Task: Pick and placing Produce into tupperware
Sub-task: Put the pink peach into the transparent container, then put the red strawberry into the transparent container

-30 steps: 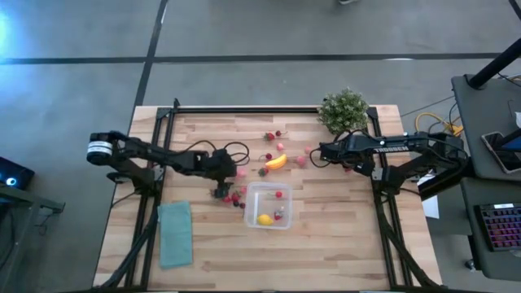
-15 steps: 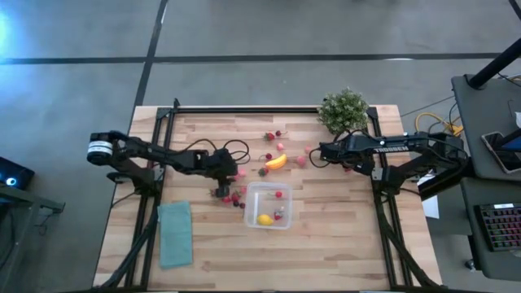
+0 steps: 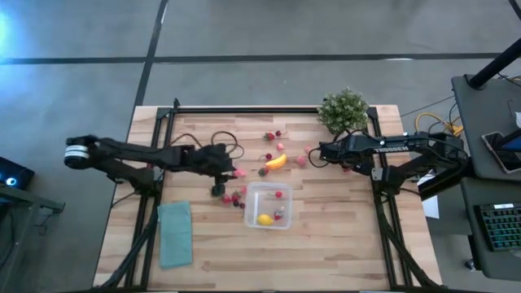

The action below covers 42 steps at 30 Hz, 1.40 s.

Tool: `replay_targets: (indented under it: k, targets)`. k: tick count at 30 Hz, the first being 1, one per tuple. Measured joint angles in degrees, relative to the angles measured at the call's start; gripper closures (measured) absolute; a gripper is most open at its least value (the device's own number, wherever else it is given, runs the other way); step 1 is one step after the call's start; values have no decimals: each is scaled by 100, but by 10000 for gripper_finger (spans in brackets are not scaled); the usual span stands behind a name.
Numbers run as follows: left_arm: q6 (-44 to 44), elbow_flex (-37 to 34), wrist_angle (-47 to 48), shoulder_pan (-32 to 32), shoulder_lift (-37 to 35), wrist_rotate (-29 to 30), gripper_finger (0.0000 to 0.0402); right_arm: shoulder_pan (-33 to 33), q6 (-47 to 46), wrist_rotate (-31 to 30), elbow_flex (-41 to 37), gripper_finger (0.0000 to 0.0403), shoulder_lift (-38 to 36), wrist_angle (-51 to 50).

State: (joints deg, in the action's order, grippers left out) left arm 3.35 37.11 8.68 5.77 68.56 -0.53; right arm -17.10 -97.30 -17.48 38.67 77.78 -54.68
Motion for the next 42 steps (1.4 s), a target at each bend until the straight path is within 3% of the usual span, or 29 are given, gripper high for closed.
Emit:
replay_targets:
  k: [5, 9, 17, 21, 26, 33, 37, 42]
  targets:
    - [2, 90, -476, -70, -171, -767, 304, 7, 132, 8, 136, 145, 0, 10]
    - [-7, 221, -770, -163, 336, -1190, 303, 70, 243, 0, 293, 145, -2, 3]
    - [-7, 880, -766, -333, 1386, -1466, 300, 236, 178, -56, 505, 145, -4, -12]
    - [-440, 963, -708, -326, 1722, -1850, 271, 333, 145, -50, 517, 145, -4, -48]
    - [-750, 949, -670, -331, 1976, -1844, 208, 462, 101, -11, 520, 145, -4, -165]
    - [-529, 999, -616, -317, 1494, -1348, 143, 559, -125, 7, 520, 145, -29, -789]
    - [-340, 963, -448, -309, 769, -858, 137, 626, -358, -20, 521, 145, -80, -1038]
    - [-450, 941, -95, -276, 20, -754, 144, 648, -470, -37, 466, 145, -81, -1085]
